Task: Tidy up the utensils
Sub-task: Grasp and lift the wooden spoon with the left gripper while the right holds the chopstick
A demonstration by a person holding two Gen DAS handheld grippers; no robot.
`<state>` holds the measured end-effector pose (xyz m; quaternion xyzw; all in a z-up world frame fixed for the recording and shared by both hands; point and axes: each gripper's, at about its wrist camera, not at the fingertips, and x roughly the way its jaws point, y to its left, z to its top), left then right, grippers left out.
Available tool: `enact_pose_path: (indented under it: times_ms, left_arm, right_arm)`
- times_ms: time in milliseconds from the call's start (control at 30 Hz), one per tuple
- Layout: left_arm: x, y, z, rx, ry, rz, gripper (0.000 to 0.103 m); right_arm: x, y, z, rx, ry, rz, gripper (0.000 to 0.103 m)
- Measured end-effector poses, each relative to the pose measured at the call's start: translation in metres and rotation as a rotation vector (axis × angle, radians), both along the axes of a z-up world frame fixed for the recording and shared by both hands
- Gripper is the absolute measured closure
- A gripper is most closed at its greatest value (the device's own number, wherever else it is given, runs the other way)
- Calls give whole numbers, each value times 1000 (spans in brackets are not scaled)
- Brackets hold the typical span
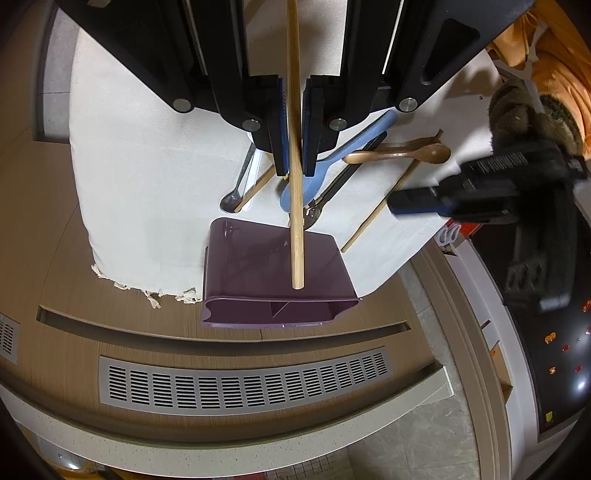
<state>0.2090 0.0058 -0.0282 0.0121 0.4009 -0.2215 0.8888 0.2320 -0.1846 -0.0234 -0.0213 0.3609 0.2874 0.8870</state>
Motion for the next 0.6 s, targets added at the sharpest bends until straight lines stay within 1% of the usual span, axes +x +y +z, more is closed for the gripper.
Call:
enact_pose_path:
  times_ms: [33, 100, 133, 233, 367, 467, 533, 567, 600]
  left_arm:
    - [1, -3, -5, 42, 9, -28, 91]
    - [3, -3, -17, 108, 43, -72, 75]
    - [5, 0, -23, 127, 61, -76, 73]
    - [10, 3, -39, 194, 116, -90, 72]
    - [12, 0, -50, 262, 148, -126, 72]
    - [14, -3, -51, 260, 169, -149, 72]
    - [17, -6, -53, 241, 203, -161, 72]
    - [18, -10, -57, 246, 216, -158, 72]
    - [16, -14, -55, 253, 194, -151, 74]
  right_arm:
    - [-1, 0, -1, -1, -1, 0, 95]
    - [-2, -1, 0, 3, -2, 1, 95]
    - [-3, -2, 0, 6, -3, 2, 95]
    - [-2, -2, -1, 10, 0, 9, 95]
    - [0, -1, -4, 13, 12, 13, 95]
    - [2, 0, -8, 12, 25, 16, 95]
    - [4, 0, -10, 13, 32, 16, 95]
    - [5, 0, -11, 15, 36, 15, 95]
    - [5, 0, -11, 17, 39, 13, 95]
